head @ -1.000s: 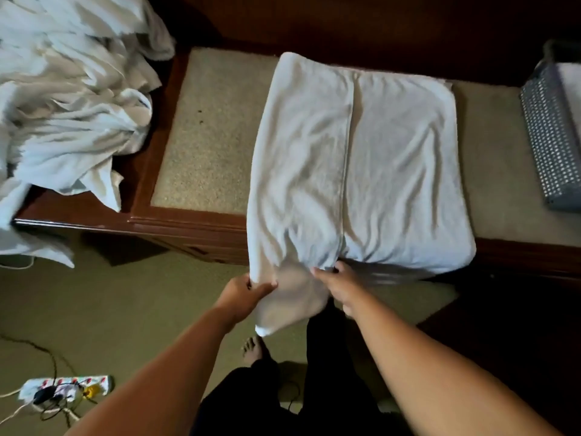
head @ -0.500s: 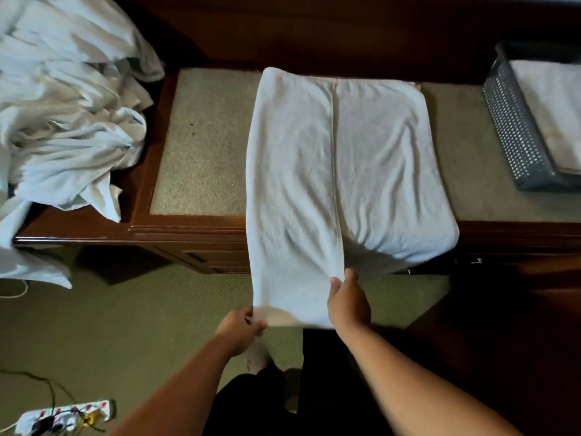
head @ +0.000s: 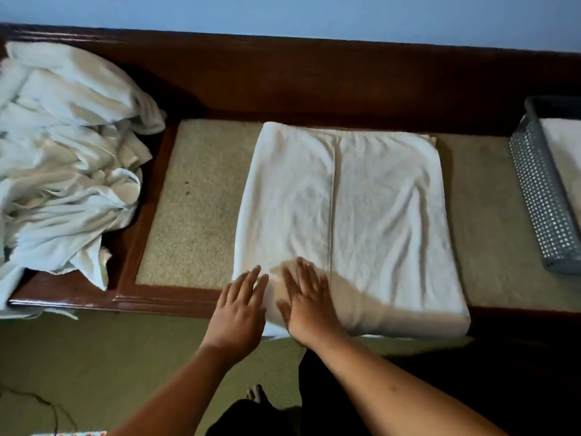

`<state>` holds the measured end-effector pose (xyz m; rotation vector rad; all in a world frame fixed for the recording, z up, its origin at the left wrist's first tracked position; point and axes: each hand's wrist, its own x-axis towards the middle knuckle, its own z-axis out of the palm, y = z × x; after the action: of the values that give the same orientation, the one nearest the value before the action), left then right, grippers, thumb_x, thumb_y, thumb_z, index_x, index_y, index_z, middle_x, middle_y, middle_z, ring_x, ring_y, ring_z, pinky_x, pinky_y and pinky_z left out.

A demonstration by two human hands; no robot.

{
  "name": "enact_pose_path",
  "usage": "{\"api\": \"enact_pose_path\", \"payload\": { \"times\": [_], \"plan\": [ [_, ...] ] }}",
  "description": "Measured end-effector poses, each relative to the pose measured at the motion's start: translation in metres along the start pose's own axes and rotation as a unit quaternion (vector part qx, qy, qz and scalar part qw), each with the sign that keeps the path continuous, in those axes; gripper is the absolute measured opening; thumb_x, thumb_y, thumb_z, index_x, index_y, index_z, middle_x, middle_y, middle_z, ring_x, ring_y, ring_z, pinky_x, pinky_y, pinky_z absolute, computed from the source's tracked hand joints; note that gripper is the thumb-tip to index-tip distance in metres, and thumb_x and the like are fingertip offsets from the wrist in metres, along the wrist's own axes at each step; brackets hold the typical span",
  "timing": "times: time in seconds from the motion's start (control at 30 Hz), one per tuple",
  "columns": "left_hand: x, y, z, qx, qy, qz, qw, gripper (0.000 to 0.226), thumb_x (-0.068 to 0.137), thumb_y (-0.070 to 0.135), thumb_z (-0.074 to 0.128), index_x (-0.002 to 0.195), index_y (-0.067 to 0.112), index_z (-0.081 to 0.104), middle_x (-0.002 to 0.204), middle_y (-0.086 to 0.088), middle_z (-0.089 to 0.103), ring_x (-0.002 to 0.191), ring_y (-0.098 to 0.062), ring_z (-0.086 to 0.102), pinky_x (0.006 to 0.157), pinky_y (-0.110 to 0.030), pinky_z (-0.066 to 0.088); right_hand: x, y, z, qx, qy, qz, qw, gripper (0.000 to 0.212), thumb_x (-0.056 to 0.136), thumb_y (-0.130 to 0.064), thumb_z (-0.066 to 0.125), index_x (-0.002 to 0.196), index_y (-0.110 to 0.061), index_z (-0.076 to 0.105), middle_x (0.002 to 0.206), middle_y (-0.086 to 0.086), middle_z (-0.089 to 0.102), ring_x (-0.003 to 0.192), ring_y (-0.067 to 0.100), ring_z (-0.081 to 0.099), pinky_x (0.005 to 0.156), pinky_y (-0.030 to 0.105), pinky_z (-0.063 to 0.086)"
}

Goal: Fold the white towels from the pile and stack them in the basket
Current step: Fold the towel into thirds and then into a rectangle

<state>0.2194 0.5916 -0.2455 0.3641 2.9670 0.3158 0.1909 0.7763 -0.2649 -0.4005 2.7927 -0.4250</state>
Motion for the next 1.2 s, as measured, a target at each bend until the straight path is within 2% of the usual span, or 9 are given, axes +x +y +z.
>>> {"api": "enact_pose_path", "payload": {
  "times": [0.07,0.13,0.2,0.33,0.47,0.73,0.97,1.07,1.2],
  "plan": [
    [0.024,0.006,0.009,0.027,-0.044,0.019,0.998,0.064,0.097,0.037,0.038,0.154,0.009,0.034,0.164,-0.011,0.026,0.147,-0.032,0.035,0.122,-0.041,0.012,0.025,0.019,-0.005,-0.022,0.024,0.007,0.999,0.073,0.095,-0.055,0.037,0.158,-0.021,0.024,0.167,0.013,0.008,0.154,0.031,0.01,0.121,0.049,0.009],
    [0.049,0.013,0.014,0.028,-0.071,-0.024,0.997,0.071,0.097,0.043,0.036,0.154,0.003,0.032,0.163,-0.014,0.026,0.148,-0.031,0.032,0.12,-0.04,0.008,0.051,0.038,-0.013,-0.031,0.043,0.024,0.998,0.077,0.094,-0.057,0.042,0.158,-0.018,0.025,0.167,0.014,0.009,0.154,0.031,0.009,0.122,0.048,0.011],
    [0.085,0.017,0.016,0.012,-0.069,-0.071,0.995,0.078,0.096,0.049,0.035,0.155,-0.002,0.027,0.163,-0.018,0.024,0.15,-0.031,0.026,0.12,-0.041,0.011,0.087,0.055,-0.024,-0.031,0.051,0.04,0.997,0.08,0.094,-0.059,0.042,0.159,-0.015,0.023,0.167,0.015,0.008,0.154,0.032,0.007,0.123,0.048,0.015],
    [0.163,0.001,0.017,0.003,-0.03,-0.106,0.994,0.084,0.096,0.055,0.029,0.158,0.0,0.016,0.166,-0.017,0.01,0.154,-0.03,0.012,0.123,-0.038,-0.001,0.16,0.081,-0.047,-0.036,0.055,0.065,0.996,0.084,0.093,-0.062,0.034,0.16,-0.013,0.015,0.167,0.016,0.001,0.154,0.033,0.0,0.123,0.051,0.014],
    [0.23,-0.021,0.011,0.009,-0.015,-0.086,0.996,0.083,0.096,0.053,0.029,0.159,0.002,0.015,0.167,-0.016,0.006,0.155,-0.03,0.005,0.124,-0.041,0.001,0.209,0.099,-0.069,-0.06,0.05,0.074,0.994,0.085,0.095,-0.065,0.023,0.16,-0.015,0.001,0.167,0.012,-0.012,0.153,0.031,-0.011,0.124,0.05,0.008],
    [0.33,-0.043,-0.002,0.014,-0.026,-0.072,0.997,0.087,0.097,0.057,0.029,0.16,0.003,0.003,0.168,-0.014,-0.005,0.156,-0.027,-0.009,0.125,-0.049,0.005,0.292,0.124,-0.1,-0.047,0.069,0.094,0.992,0.085,0.094,-0.065,0.029,0.161,-0.018,0.006,0.168,0.006,-0.005,0.154,0.027,-0.008,0.124,0.048,0.007],
    [0.387,-0.056,-0.008,-0.007,-0.019,-0.084,0.996,0.088,0.097,0.06,0.029,0.16,0.004,0.001,0.168,-0.013,-0.008,0.156,-0.027,-0.01,0.125,-0.048,0.006,0.323,0.135,-0.105,-0.058,0.071,0.084,0.992,0.083,0.096,-0.066,0.028,0.16,-0.015,0.012,0.168,0.008,0.001,0.155,0.03,-0.004,0.124,0.048,0.008],
    [0.404,-0.063,-0.013,0.003,-0.03,-0.078,0.996,0.087,0.099,0.063,0.023,0.16,0.007,-0.005,0.168,-0.011,-0.012,0.155,-0.025,-0.014,0.125,-0.046,0.0,0.338,0.136,-0.109,-0.058,0.065,0.096,0.992,0.083,0.097,-0.066,0.026,0.16,-0.015,0.012,0.168,0.009,0.002,0.154,0.031,-0.003,0.125,0.046,0.005],
    [0.426,-0.064,-0.023,0.023,-0.072,-0.098,0.992,0.088,0.098,0.067,0.011,0.159,0.007,-0.011,0.166,-0.011,-0.019,0.153,-0.025,-0.02,0.125,-0.048,-0.008,0.332,0.139,-0.117,-0.014,0.024,0.087,0.996,0.08,0.1,-0.062,0.024,0.16,-0.017,-0.002,0.165,0.007,-0.021,0.153,0.027,-0.018,0.123,0.043,-0.005]
  ]
}}
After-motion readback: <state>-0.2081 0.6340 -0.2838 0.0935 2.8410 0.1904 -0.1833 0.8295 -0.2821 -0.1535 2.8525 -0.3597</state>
